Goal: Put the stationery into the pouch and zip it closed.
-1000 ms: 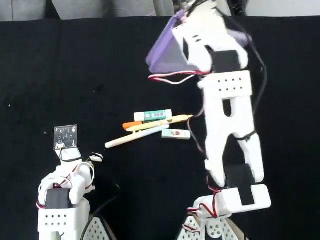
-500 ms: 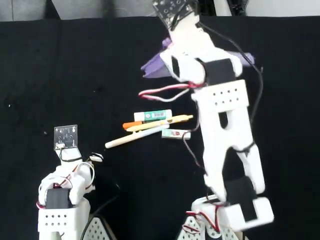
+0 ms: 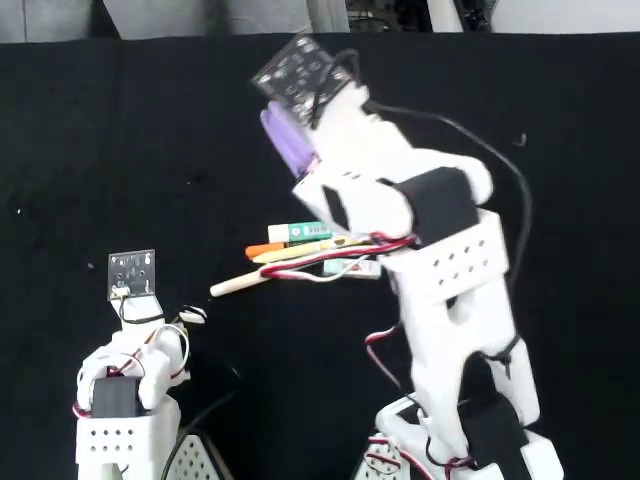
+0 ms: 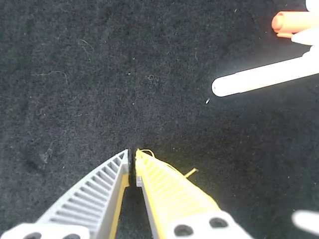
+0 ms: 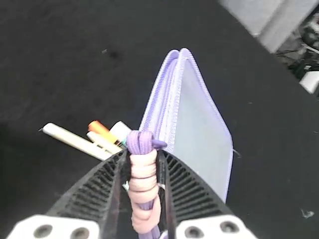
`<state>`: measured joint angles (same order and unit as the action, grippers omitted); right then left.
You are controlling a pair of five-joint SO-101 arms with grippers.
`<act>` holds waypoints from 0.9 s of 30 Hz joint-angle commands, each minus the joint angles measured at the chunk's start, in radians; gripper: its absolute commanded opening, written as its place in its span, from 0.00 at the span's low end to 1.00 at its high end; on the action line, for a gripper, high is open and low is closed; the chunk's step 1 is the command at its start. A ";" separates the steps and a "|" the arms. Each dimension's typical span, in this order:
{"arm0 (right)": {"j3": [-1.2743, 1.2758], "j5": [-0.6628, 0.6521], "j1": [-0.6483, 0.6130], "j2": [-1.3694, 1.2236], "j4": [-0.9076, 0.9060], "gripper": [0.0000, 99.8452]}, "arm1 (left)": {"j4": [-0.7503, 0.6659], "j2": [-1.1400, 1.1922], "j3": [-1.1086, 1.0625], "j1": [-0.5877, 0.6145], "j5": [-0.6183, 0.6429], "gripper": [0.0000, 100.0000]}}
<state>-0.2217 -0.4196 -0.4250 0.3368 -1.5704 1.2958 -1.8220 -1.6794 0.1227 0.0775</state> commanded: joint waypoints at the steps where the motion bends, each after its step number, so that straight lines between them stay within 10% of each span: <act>1: 0.022 0.000 -0.101 0.047 0.011 0.01 | -0.020 -0.003 -0.021 -0.002 0.006 0.04; 13: 0.263 0.002 -0.227 0.047 0.348 0.01 | -0.218 -0.005 -0.021 -0.013 0.006 0.04; 27: 0.352 0.002 -0.222 0.053 0.423 0.01 | -0.342 -0.005 0.073 -0.309 0.008 0.04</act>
<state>0.1373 -0.4196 -0.6383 0.3368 -1.1715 0.9751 -1.8205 -1.6778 -0.1903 0.0775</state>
